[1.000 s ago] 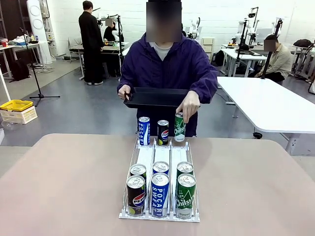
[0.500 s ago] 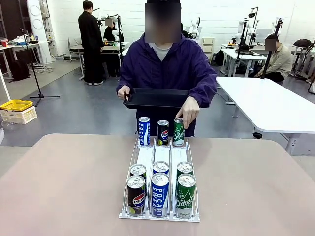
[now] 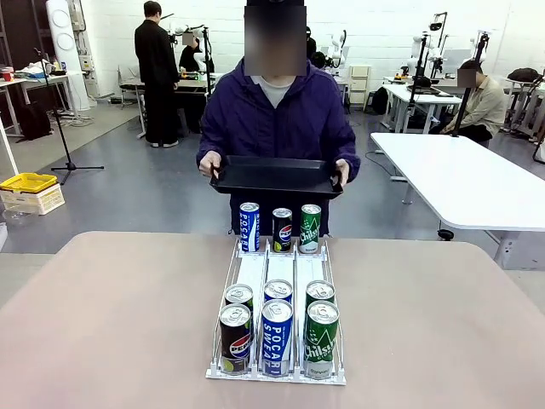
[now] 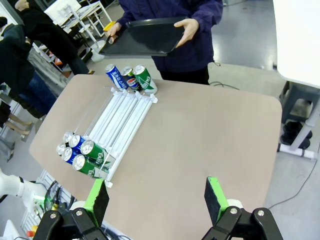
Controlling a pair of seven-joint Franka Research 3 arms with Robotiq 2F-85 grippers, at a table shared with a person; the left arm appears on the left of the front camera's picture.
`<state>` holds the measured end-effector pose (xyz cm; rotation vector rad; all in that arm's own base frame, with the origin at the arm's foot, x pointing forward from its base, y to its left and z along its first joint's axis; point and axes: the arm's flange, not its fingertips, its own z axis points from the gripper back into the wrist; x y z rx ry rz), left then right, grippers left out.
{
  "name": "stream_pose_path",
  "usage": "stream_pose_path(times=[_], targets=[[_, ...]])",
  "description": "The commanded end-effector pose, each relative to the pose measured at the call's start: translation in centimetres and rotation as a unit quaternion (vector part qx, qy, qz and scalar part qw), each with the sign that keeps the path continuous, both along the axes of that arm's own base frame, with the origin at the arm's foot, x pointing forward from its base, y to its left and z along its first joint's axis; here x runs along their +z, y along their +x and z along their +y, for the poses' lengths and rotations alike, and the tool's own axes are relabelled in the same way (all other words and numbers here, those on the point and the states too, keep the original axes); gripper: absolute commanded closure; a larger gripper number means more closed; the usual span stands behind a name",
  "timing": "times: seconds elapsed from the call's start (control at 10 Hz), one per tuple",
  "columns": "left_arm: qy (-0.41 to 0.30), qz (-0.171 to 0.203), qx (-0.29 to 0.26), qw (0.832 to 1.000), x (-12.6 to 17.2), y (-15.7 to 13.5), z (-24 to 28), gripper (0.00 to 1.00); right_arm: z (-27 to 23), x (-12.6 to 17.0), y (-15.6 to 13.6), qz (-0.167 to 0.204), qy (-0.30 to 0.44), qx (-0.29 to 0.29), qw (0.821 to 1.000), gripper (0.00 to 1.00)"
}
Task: Retrieve and hand over the desired beverage to the person.
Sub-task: Pick up a can of the same type that the person held from the Automatic Can Dispenser.
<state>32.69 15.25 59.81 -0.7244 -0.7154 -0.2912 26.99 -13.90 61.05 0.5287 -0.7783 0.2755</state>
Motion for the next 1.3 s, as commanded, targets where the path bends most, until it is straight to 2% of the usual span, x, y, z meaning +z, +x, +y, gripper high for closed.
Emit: stream_pose_path(times=[0.0,0.1,0.2,0.3,0.5,0.7,0.9,1.0,1.2], targets=[[-0.003,-0.011,-0.008,1.0,0.0,0.1,0.1,0.0,-0.1,-0.1,0.2,-0.005,0.004,0.009,1.0,0.0],[-0.003,-0.011,-0.008,1.0,0.0,0.1,0.1,0.0,0.0,0.0,0.0,0.0,0.0,0.0,1.0,0.0],[-0.003,-0.011,-0.008,1.0,0.0,0.1,0.1,0.0,3.1,0.1,0.5,0.022,-0.038,0.029,0.999,0.0],[-0.003,-0.011,-0.008,1.0,0.0,0.1,0.1,0.0,7.4,-0.1,1.3,0.058,-0.092,0.055,0.992,0.0],[-0.003,-0.011,-0.008,1.0,0.0,0.1,0.1,0.0,17.2,-0.5,1.9,0.142,-0.184,0.057,0.971,0.0],[-0.003,-0.011,-0.008,1.0,0.0,0.1,0.1,0.0,26.4,-2.8,3.1,0.215,-0.215,-0.045,0.952,0.0],[-0.003,-0.011,-0.008,1.0,0.0,0.1,0.1,0.0,32.6,-6.1,4.4,0.261,-0.211,-0.117,0.935,0.0],[-0.003,-0.011,-0.008,1.0,0.0,0.1,0.1,0.0,34.7,-6.9,5.5,0.273,-0.203,-0.146,0.929,0.0],[-0.003,-0.011,-0.008,1.0,0.0,0.1,0.1,0.0,36.4,-6.8,5.5,0.279,-0.192,-0.148,0.929,0.0]])
